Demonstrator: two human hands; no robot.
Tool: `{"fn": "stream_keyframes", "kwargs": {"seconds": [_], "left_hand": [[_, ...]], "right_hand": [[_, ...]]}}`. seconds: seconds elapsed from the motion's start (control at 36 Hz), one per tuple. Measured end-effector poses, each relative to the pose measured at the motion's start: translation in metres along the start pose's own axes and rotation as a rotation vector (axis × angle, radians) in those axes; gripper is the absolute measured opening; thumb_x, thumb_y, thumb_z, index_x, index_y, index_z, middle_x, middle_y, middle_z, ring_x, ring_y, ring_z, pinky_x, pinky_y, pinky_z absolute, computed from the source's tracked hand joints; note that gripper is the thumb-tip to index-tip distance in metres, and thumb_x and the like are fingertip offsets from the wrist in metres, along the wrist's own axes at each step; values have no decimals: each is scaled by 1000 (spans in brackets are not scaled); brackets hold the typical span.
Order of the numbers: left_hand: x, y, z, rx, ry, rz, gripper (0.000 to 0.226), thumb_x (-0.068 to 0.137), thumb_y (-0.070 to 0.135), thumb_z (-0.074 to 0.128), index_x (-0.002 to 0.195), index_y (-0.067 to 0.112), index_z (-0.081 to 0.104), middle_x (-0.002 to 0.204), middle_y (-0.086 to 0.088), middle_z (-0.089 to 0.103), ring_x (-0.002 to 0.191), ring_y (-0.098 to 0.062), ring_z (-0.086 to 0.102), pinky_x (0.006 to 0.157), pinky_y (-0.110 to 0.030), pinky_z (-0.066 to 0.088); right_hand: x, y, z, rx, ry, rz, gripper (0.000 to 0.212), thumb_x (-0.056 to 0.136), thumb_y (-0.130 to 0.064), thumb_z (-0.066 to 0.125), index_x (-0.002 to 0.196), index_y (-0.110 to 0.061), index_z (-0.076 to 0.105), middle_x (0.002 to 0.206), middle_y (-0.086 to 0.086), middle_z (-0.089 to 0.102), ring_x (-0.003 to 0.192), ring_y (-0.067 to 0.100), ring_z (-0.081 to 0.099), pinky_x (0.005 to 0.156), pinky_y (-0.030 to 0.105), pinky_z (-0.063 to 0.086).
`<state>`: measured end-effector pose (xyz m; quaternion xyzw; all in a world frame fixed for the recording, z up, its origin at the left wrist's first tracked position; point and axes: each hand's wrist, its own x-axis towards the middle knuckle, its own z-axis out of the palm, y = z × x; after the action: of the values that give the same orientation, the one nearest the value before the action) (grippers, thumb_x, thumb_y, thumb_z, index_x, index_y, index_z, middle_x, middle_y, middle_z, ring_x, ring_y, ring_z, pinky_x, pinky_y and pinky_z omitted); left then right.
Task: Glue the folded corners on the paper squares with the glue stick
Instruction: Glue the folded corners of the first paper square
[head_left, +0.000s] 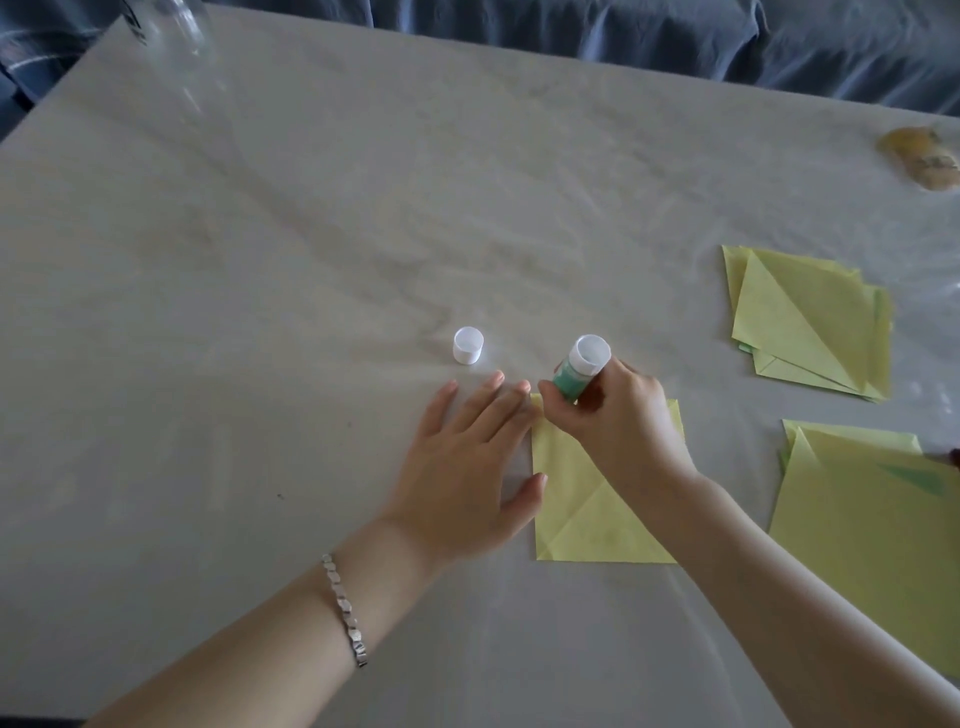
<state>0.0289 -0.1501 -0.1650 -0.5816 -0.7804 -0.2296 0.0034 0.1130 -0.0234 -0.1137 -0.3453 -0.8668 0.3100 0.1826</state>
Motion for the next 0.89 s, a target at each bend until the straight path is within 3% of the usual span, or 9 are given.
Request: {"fn": "stream_keyframes", "kwargs": {"seconds": [0.19,0.42,0.53,0.89], "left_hand": [[1,1,-2,33,-35,-11,56,79,44,45,120,11,62,133,-2,57,128,-24,49,103,-47,28],[2,1,-2,65,-66,0,54,79,44,44,115,10,65,133,-4,57,127,-25,50,102,-47,28],[2,1,-1,83,-83,-3,55,79,45,43,115,10,66,133,-4,57,126,-25,50,102,-47,28],[3,1,-3,81,-112,-2,56,81,47,43,115,8,65,134,-5,56,126,-26,50,103,-45,26]], "right_hand": [[-1,2,1,57,-2,-23,32,78,-26,68,78,3,56,71,11,57,65,23,51,55,24,36],[-1,18,-11,11,38,-1,27,80,-20,68,81,5,57,76,15,60,70,31,56,64,31,39],[-2,32,-23,-27,67,30,29,81,-22,68,85,5,59,77,16,61,72,30,55,59,20,37],[-7,63,-49,-63,150,140,25,82,-22,66,86,2,62,75,15,62,66,21,49,54,9,34]]}}
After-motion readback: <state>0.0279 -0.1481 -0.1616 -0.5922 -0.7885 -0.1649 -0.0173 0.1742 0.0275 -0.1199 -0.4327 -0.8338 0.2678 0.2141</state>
